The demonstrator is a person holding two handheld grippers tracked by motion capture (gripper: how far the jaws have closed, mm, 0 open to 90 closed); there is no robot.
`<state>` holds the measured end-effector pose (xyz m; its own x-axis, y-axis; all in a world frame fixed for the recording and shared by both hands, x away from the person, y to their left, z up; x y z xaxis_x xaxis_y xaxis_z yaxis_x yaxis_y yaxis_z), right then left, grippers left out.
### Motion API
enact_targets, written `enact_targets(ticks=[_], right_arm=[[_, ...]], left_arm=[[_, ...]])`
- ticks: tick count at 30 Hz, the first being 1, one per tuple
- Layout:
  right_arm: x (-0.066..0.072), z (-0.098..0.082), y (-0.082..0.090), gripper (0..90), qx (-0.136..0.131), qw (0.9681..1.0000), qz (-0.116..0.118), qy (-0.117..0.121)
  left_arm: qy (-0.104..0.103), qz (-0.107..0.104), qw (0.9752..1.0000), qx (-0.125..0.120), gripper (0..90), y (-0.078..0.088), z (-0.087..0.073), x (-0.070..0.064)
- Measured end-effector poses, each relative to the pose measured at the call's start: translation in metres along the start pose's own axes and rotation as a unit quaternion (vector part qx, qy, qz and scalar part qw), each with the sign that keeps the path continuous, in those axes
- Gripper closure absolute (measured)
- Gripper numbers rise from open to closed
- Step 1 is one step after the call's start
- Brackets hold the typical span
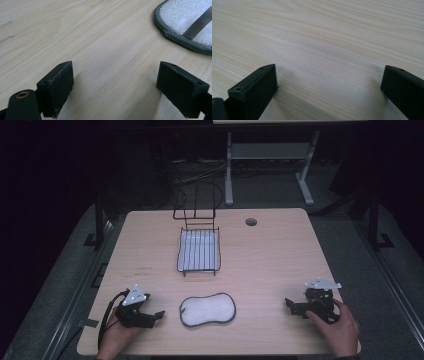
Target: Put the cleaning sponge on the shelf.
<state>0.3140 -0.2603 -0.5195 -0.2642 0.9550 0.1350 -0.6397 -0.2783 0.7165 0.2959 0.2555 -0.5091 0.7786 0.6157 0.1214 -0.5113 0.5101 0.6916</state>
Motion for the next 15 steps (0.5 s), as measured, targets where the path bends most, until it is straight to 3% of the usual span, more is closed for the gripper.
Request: enact_targets(ticks=[11,15], right_arm=[[-0.0002,0.0001,-0.0001,0.2,0.000,1.0000,0.000,0.001],[-0.0001,0.0000,0.0000,0.2,0.000,1.0000,0.000,0.000]], left_arm=[[0.006,0.002,1.0000,-0.001,15.4,0.0013,0.0003,-0.0003],[0.013,-0.015,0.9998,-0.007,27.8,0.0060,0.0051,-0.0038]])
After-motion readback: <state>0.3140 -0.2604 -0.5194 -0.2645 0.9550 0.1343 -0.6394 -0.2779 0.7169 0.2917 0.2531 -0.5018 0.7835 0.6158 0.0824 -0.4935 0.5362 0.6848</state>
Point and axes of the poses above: each handheld gripper's, and its own axes: y roughly backward along the jaws, z roughly out of its top, x roughly to its left, the point moved 5 cm from there along -y, roughly forward along the jaws, and after that the axes turned 9 degrees about -y, right-handed, at the moved point
